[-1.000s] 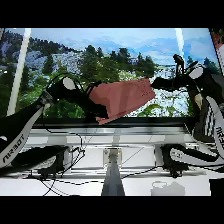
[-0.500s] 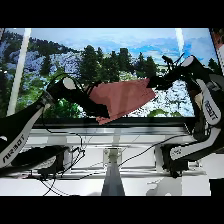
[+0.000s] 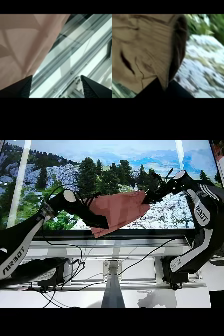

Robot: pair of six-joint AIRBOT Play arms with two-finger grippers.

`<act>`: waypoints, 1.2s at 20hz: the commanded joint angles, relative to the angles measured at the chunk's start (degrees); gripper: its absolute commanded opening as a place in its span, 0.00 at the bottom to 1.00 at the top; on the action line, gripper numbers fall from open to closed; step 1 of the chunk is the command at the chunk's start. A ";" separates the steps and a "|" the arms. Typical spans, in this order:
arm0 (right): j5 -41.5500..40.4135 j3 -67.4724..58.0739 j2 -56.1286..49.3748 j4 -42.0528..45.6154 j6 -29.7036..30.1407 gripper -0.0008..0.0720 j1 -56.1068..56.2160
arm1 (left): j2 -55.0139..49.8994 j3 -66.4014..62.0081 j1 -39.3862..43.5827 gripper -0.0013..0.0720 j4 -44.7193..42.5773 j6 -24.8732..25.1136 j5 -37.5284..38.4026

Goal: Fold the clothes and pants, and hang the long-sleeved shirts on hangers.

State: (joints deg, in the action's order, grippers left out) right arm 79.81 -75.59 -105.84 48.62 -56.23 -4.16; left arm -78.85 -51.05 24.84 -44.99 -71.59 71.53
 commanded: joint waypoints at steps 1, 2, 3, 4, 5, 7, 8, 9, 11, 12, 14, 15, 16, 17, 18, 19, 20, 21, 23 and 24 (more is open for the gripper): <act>-1.40 -0.22 0.48 -3.45 3.28 0.04 1.57 | 0.00 -0.20 -0.46 0.97 -2.58 0.02 -3.04; -1.70 -0.72 1.42 -3.43 3.23 0.04 1.60 | 0.02 -0.57 -1.07 0.96 -4.55 0.02 -2.84; -2.05 -1.62 2.80 -3.34 3.15 0.04 1.55 | 0.07 -1.38 -1.81 0.86 -7.13 0.07 -2.10; -2.16 -2.80 4.48 -3.32 2.89 0.04 1.27 | 0.07 -2.80 -2.75 0.73 -10.03 0.57 -0.83; -2.36 -4.42 6.54 -3.26 2.43 0.04 0.94 | 0.07 -4.85 -3.72 0.66 -12.61 1.40 0.83; -2.43 -8.11 11.15 -2.51 1.42 0.04 -0.37 | 0.26 -10.25 -5.18 0.47 -16.92 1.53 3.78; -2.56 -9.81 13.57 -1.75 -0.28 0.04 -1.38 | 0.63 -13.11 -5.68 0.35 -19.02 1.53 4.55; -2.64 -11.61 16.35 -0.70 -3.58 0.04 -2.80 | 1.33 -16.35 -6.08 0.23 -21.14 1.53 4.70; -2.38 -14.75 21.92 2.36 -10.38 0.04 -6.45 | 3.39 -22.56 -6.51 0.03 -24.22 1.53 4.59; -2.25 -15.89 24.85 4.39 -13.73 0.04 -8.48 | 4.63 -25.22 -6.67 0.03 -25.55 1.53 4.39; -2.19 -17.18 31.28 9.42 -20.04 0.04 -13.35 | 7.78 -29.14 -7.02 0.03 -25.92 1.51 4.15; -2.08 -17.20 34.67 12.00 -23.39 0.04 -16.37 | 9.38 -29.79 -7.10 0.03 -25.94 1.51 4.13; -1.14 -17.22 37.73 14.58 -26.86 0.04 -19.54 | 10.95 -29.83 -7.10 0.03 -25.97 1.51 4.15; 0.46 -17.22 40.28 17.20 -29.92 0.04 -22.82 | 12.09 -29.83 -7.08 0.03 -25.92 1.51 4.20; 2.64 -17.20 42.53 19.87 -31.67 0.04 -26.25 | 12.90 -29.83 -7.08 0.03 -25.92 1.49 4.20; 5.42 -17.20 44.63 23.06 -32.11 0.04 -30.10 | 13.46 -29.81 -7.08 0.03 -25.90 1.49 4.20; 8.07 -17.20 46.31 26.49 -32.30 0.04 -33.86 | 13.68 -29.81 -7.08 0.03 -25.90 1.49 4.22; 10.64 -17.20 47.82 30.77 -32.70 0.04 -38.10 | 13.66 -29.81 -7.08 0.03 -25.92 1.49 4.22; 14.36 -17.20 49.99 39.21 -35.26 0.04 -46.60 | 13.44 -29.81 -7.08 0.03 -25.92 1.49 4.22; 15.52 -17.20 50.77 41.46 -37.16 0.04 -51.06 | 13.35 -29.79 -7.08 0.03 -25.90 1.49 4.22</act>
State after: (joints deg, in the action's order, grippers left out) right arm 89.41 -92.66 -58.83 78.41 -88.12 -44.12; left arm -65.93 -80.55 17.82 -70.72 -70.08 75.88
